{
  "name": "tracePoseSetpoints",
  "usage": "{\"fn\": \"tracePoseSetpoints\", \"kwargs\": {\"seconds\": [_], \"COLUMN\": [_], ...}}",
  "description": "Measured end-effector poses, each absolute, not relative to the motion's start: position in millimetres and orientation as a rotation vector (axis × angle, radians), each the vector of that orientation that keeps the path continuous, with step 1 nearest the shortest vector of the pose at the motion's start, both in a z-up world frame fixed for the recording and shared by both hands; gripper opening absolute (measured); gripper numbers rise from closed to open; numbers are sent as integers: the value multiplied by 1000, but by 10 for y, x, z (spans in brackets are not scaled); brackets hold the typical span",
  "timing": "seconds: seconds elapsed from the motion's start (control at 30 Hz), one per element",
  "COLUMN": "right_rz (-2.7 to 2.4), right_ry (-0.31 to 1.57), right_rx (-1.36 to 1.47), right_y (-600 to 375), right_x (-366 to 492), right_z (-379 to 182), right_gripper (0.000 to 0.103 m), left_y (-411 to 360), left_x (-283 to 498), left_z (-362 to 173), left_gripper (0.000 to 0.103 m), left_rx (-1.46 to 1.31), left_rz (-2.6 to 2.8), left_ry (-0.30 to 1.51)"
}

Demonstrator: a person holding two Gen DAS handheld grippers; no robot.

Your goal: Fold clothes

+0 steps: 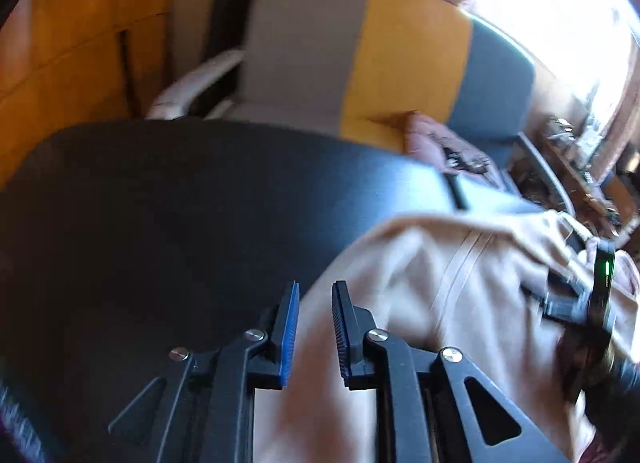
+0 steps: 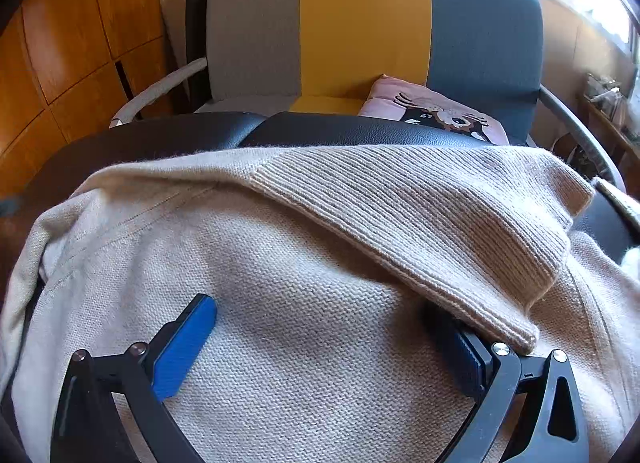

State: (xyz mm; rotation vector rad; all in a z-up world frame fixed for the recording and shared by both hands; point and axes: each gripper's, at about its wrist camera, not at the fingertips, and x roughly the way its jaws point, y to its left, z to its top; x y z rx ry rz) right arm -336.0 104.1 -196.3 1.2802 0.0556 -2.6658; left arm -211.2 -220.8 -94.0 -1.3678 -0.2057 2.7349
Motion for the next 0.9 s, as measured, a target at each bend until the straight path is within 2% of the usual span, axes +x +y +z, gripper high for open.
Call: {"fn": "tracePoseSetpoints", "kwargs": {"seconds": [0.2, 0.33, 0.6, 0.73, 0.9], "right_rz": [-2671, -2647, -2605, -2617, -2649], "right_ry": [74, 84, 163, 251, 101], "right_rx": [1308, 1375, 1346, 1362, 1335], "right_y": [1020, 1029, 965, 1000, 1181], "right_x": [-3355, -3243, -2397, -2003, -1839], "right_z": [-1945, -1881, -1743, -1858, -1924], "right_gripper": [103, 103, 103, 103, 103], "left_y": [-2489, -2528, -2383, -2460, -2646], "left_x": [-986, -557, -452, -568, -879], "left_z": [-1146, -1370, -1545, -1582, -1594], "left_gripper": [17, 17, 17, 18, 18], "left_rx": [-1485, -1521, -1497, -1503, -1568], "left_rz": [2772, 2772, 2791, 2778, 2800], "left_ry": [-270, -355, -390, -461, -491]}}
